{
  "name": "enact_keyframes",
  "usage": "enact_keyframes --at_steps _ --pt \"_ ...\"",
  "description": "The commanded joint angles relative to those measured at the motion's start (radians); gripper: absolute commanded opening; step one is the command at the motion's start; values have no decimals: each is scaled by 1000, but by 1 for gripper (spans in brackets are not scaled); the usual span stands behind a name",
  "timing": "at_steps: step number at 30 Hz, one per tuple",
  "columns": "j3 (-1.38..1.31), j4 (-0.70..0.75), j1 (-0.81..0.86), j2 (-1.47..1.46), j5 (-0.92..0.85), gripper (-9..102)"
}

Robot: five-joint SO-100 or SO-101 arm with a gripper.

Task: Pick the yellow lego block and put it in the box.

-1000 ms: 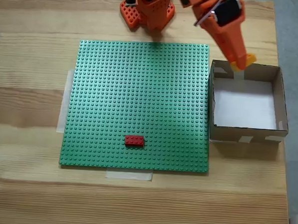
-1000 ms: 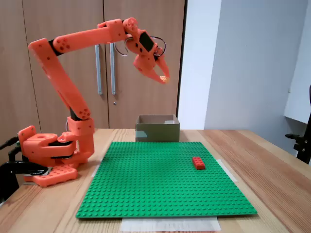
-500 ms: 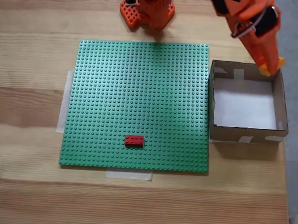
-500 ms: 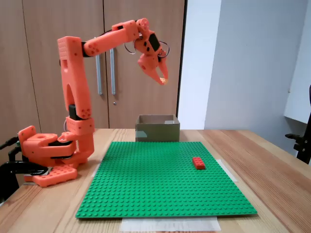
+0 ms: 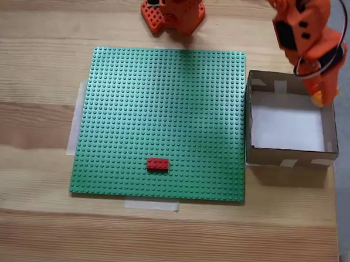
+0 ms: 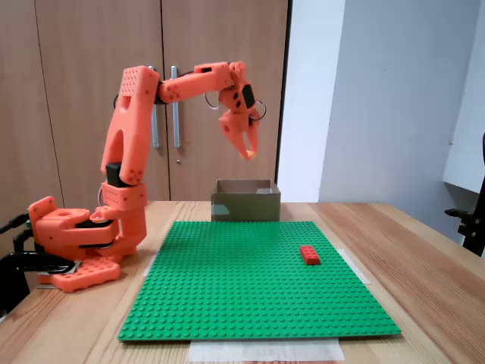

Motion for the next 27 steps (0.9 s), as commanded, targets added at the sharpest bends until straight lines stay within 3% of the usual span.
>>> enact_keyframes --at_steps 1,27 --pt "-48 9 -17 -18 11 -1" --pt "110 -57 61 -170 38 -1"
